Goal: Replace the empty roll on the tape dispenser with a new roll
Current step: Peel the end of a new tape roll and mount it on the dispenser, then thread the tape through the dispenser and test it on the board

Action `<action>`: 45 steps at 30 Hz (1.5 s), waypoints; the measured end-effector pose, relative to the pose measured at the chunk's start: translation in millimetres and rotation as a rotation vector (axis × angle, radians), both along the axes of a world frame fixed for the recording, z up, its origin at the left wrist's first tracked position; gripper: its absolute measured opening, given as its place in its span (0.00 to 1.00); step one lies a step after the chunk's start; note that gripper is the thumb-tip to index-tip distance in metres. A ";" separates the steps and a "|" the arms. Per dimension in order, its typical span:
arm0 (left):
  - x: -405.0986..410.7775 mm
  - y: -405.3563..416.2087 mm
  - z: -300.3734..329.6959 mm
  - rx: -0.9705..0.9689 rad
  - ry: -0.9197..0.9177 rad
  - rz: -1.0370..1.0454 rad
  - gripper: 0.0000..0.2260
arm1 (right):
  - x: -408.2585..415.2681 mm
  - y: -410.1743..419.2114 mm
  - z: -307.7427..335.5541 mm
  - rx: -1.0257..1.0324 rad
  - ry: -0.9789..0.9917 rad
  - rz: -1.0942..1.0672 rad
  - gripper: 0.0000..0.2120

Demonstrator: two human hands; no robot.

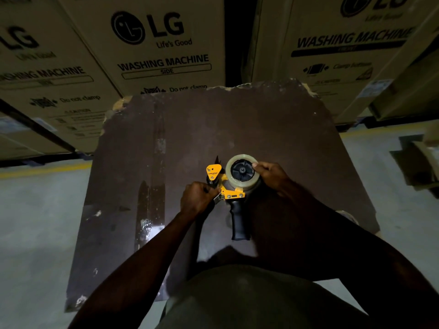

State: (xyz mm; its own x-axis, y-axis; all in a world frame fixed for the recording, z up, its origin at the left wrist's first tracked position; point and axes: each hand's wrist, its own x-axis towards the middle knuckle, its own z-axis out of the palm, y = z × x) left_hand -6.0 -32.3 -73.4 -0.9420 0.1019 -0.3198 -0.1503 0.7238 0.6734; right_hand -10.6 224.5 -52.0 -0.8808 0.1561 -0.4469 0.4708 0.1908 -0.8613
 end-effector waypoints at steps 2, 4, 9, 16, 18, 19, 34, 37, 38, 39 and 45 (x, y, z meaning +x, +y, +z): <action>1.8 -2.6 -3.0 0.041 0.034 -0.016 0.25 | 2.2 -2.5 0.8 -0.016 0.011 -0.010 0.09; 2.6 -5.7 -3.7 0.077 0.055 -0.032 0.24 | 5.7 -3.3 2.8 -0.020 0.011 -0.011 0.10; 5.5 -11.7 -1.4 0.116 0.071 -0.033 0.18 | 18.8 -6.8 -2.9 0.110 -0.076 -0.049 0.20; 4.8 -14.1 -10.0 0.102 0.060 -0.049 0.14 | 84.4 -43.7 -12.2 -0.050 -0.524 0.165 0.10; 4.5 -14.4 -11.5 0.091 0.069 -0.065 0.13 | 93.1 -55.8 -18.9 -0.196 -0.514 0.083 0.08; 3.8 -14.3 -11.3 0.080 0.073 -0.075 0.12 | 95.8 -61.3 -21.7 -0.207 -0.485 0.044 0.08; 0.7 -22.1 -5.6 0.037 0.109 -0.149 0.17 | 92.4 -78.8 -19.6 -0.226 -0.367 -0.016 0.10; 4.3 -22.7 -1.0 0.027 0.156 -0.164 0.16 | 93.1 -79.6 -20.3 -0.295 -0.384 -0.054 0.10; 4.5 -23.2 -1.7 0.021 0.161 -0.168 0.15 | 93.7 -79.4 -20.9 -0.301 -0.381 -0.054 0.10; 4.2 -23.9 -2.6 0.015 0.160 -0.170 0.14 | 94.0 -80.0 -20.2 -0.308 -0.375 -0.060 0.10; 5.7 -43.6 -6.0 -0.007 0.183 -0.238 0.18 | 94.3 -82.6 -21.8 -0.309 -0.356 -0.108 0.08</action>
State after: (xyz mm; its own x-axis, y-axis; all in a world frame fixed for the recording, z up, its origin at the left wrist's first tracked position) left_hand -0.3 -75.9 -79.4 -0.9338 0.3255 -0.1487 0.1477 0.7290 0.6684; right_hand 83.7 141.9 -73.8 -0.6509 0.0505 -0.7575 0.7496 -0.1153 -0.6518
